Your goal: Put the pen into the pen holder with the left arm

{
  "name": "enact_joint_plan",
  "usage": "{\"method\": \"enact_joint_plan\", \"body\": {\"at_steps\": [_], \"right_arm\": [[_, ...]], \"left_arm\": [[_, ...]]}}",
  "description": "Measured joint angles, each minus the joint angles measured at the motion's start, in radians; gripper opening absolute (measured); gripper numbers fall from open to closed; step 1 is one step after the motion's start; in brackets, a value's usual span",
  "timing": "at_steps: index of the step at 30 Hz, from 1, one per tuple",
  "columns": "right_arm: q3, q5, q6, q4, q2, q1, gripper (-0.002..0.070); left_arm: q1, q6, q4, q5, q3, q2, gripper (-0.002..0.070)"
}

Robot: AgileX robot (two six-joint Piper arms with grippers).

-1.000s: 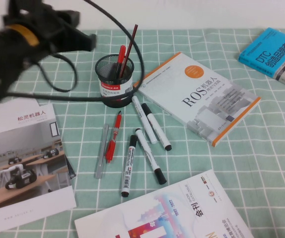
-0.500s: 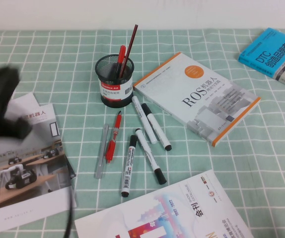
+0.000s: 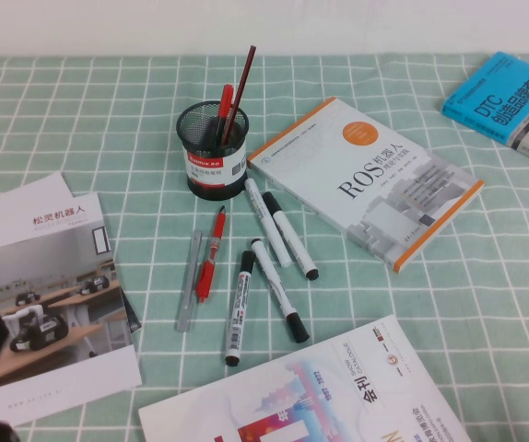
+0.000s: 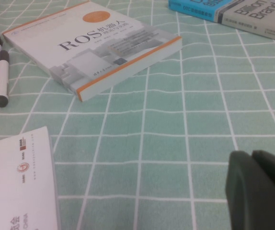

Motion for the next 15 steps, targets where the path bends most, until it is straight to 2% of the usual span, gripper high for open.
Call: {"method": "enact_joint_plan", "body": {"at_steps": [15], "right_arm": [[0.000, 0.000, 0.000, 0.000, 0.000, 0.000, -0.0022]], "left_arm": [[0.000, -0.037, 0.000, 0.082, 0.067, -0.010, -0.0003]]}}
